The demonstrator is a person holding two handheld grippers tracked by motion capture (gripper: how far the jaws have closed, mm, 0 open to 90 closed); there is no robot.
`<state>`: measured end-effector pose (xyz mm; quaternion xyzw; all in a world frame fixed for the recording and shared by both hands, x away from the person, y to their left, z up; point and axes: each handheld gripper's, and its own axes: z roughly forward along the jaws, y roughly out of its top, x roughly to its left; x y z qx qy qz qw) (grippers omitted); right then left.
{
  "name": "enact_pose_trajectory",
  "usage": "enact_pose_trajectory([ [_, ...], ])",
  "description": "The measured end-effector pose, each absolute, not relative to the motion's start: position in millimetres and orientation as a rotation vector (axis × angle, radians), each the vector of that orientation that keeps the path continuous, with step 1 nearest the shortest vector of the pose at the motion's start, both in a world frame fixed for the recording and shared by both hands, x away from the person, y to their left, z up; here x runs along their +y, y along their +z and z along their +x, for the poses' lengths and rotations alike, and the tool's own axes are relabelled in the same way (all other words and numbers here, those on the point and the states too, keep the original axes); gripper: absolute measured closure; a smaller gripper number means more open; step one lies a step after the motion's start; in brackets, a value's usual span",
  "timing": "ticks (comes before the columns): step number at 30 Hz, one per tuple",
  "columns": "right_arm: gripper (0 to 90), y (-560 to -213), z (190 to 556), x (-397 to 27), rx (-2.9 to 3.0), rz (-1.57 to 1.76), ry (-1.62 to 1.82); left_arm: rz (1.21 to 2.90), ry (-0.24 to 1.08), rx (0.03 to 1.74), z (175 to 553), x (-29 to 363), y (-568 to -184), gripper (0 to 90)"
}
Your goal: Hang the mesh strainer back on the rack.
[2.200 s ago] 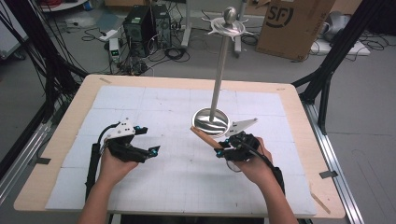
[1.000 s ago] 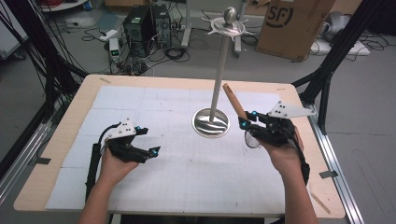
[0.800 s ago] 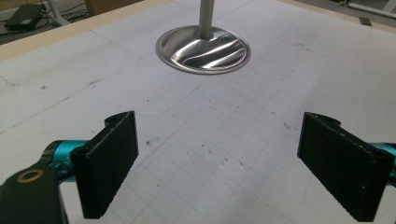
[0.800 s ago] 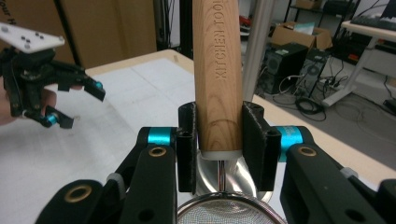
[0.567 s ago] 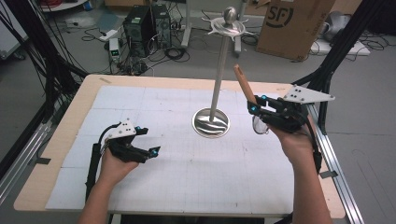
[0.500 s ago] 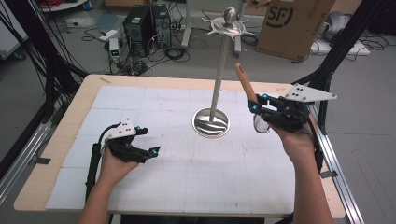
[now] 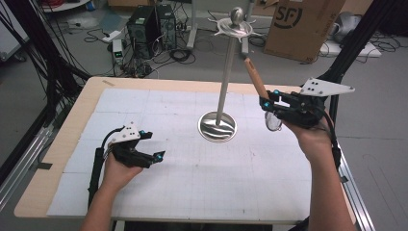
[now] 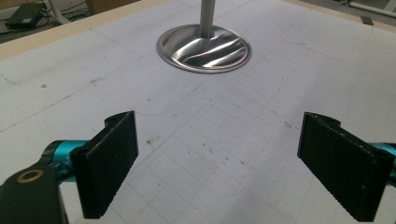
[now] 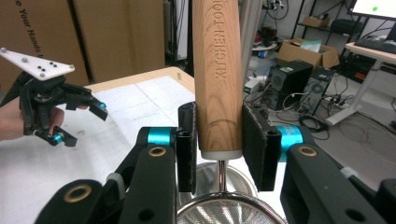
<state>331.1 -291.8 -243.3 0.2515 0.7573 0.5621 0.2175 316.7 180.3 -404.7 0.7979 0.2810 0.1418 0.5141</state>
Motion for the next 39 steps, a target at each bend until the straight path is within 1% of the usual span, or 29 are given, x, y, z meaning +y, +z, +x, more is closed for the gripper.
enact_pose_trajectory([
  [26, 68.3, -208.3, 354.9, -311.4, 2.027, 0.774, 1.538, 1.913, 0.341, 0.677, 316.9, 181.3, -404.5, 12.9],
  [39, 68.3, -200.0, 366.0, -311.8, 2.014, 0.808, 1.515, 1.910, 0.337, 0.680, 317.1, 181.6, -404.6, 12.9],
])
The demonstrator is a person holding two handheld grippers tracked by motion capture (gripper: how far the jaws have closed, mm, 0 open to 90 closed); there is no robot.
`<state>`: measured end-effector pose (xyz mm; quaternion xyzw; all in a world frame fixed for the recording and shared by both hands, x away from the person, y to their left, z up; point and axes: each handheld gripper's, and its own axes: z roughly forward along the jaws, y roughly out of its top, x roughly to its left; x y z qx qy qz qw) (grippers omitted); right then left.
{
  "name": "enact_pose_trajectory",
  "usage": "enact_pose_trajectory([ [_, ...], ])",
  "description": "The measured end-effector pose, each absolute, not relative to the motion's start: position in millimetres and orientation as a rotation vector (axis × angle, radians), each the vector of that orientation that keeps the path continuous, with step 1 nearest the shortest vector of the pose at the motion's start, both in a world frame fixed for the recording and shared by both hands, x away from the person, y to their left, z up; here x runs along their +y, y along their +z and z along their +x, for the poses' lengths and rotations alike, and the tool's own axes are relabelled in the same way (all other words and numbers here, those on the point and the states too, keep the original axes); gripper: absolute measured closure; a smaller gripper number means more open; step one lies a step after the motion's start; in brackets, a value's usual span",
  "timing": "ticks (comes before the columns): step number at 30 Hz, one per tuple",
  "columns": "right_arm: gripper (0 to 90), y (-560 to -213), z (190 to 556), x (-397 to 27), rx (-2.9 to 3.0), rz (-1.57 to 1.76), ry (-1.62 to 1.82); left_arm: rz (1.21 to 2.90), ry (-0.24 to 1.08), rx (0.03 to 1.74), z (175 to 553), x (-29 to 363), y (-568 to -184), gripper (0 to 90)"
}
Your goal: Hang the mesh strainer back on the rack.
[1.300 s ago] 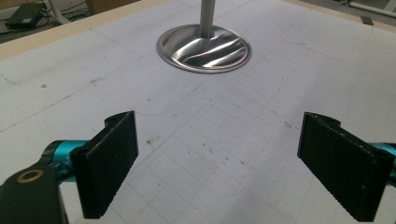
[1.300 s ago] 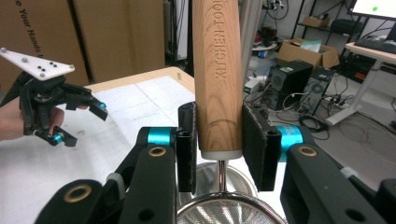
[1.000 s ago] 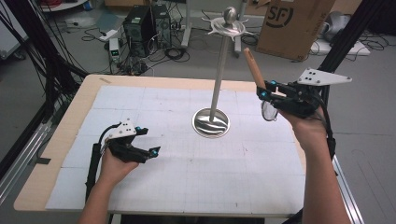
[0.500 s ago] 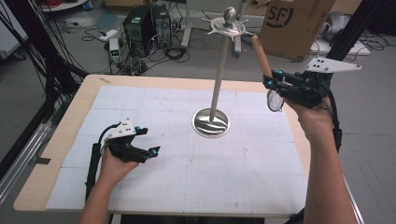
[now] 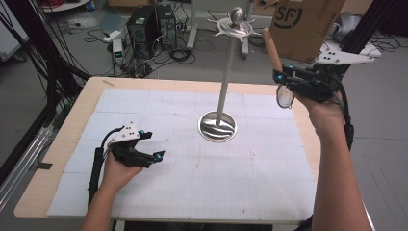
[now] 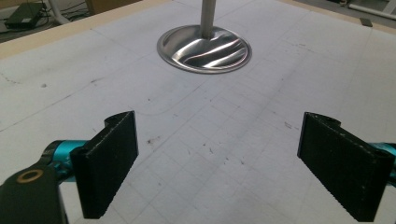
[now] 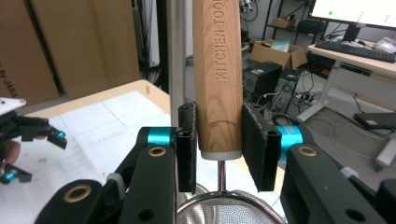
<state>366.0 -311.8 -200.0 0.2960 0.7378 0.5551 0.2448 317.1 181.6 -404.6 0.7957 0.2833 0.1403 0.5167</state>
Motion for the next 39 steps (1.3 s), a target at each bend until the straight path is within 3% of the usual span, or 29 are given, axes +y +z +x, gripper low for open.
enact_pose_trajectory([
  [18, 68.2, -205.5, 372.5, -294.6, 2.068, 0.786, 1.517, 1.907, 0.340, 0.678, 317.3, 182.8, -404.2, 12.8],
  [39, 66.6, -216.6, 388.2, -246.8, 2.144, 0.766, 1.488, 1.906, 0.340, 0.672, 316.4, 182.8, -403.4, 12.9],
])
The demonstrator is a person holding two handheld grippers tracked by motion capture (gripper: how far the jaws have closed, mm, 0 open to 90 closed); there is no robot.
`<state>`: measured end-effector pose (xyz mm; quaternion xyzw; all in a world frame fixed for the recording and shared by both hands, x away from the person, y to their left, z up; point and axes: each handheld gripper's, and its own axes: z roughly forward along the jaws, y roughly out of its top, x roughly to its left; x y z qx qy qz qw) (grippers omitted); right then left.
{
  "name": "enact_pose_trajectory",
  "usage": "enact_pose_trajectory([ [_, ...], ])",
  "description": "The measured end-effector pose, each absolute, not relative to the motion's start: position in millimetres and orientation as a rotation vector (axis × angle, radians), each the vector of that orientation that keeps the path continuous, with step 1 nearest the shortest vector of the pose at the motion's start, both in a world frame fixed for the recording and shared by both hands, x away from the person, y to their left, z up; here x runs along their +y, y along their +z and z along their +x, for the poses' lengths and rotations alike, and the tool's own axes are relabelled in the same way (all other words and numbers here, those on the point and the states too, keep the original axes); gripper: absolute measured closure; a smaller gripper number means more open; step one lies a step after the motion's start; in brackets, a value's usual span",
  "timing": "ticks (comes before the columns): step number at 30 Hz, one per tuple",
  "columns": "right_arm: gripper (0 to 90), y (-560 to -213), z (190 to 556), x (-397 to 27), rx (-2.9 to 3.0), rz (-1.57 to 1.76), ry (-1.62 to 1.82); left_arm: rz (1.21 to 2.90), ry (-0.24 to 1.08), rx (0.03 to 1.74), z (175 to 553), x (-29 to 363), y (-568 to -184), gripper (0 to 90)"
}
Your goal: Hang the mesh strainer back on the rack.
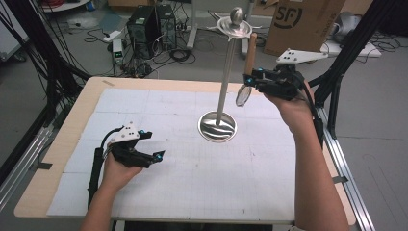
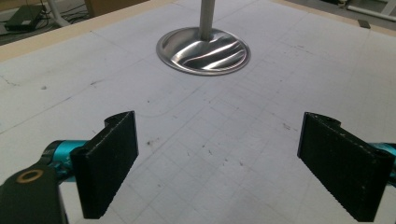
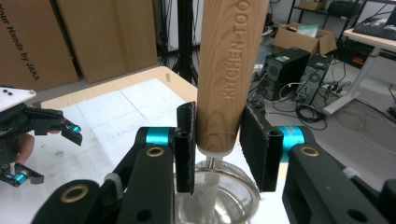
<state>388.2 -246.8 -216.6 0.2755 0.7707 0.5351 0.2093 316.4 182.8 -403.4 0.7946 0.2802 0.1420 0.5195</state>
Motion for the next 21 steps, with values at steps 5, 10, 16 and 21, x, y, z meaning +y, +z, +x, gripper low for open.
enact_pose_trajectory([
  [5, 67.2, -217.0, 389.5, -239.8, 2.158, 0.746, 1.459, 1.901, 0.339, 0.673, 316.3, 182.5, -403.3, 12.9],
  [10, 59.0, -215.9, 389.3, -240.1, 2.143, 0.752, 1.461, 1.900, 0.340, 0.670, 316.1, 183.2, -402.7, 12.9],
  [16, 48.5, -221.3, 385.1, -246.6, 2.144, 0.792, 1.467, 1.903, 0.341, 0.671, 315.7, 182.6, -402.8, 12.9],
  [21, 40.8, -228.8, 374.9, -256.3, 2.159, 0.783, 1.454, 1.909, 0.343, 0.673, 316.3, 181.8, -403.7, 12.9],
])
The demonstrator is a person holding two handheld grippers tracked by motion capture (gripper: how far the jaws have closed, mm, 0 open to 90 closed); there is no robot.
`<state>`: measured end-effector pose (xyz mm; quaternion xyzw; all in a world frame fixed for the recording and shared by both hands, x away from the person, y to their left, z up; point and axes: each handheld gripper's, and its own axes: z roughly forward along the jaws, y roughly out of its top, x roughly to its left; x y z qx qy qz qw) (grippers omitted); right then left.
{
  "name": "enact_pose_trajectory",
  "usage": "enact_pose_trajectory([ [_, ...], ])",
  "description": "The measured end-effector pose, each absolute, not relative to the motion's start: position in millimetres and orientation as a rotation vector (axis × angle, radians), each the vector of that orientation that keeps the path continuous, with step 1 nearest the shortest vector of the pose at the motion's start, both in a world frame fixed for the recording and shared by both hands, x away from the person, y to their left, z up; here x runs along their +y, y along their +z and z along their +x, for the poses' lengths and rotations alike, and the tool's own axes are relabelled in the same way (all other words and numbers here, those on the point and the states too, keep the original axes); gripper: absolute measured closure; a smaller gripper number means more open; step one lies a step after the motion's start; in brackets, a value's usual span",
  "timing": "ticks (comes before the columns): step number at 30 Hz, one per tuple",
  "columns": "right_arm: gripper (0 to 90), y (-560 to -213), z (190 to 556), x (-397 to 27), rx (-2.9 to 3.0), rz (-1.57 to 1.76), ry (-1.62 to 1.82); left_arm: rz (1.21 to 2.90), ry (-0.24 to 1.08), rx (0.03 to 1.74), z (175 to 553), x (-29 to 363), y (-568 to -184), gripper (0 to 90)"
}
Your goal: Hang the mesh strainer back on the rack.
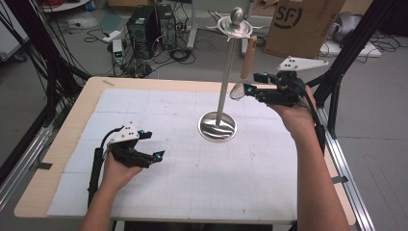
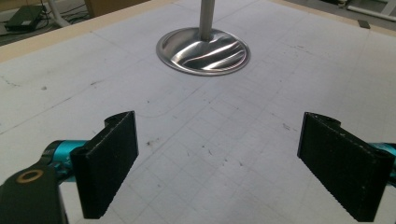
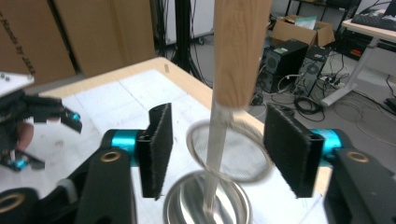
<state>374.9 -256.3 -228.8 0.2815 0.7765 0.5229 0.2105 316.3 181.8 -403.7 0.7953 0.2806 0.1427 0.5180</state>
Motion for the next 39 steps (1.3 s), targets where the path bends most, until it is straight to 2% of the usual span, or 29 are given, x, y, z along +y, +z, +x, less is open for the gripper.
enact_pose_trajectory([
  [18, 33.7, -261.9, 345.5, -264.6, 2.182, 0.775, 1.453, 1.908, 0.326, 0.637, 314.6, 179.5, -403.4, 12.6],
  [39, 27.7, -320.7, 329.5, -264.3, 2.239, 0.877, 1.470, 1.898, 0.320, 0.656, 316.0, 182.1, -403.7, 12.6],
])
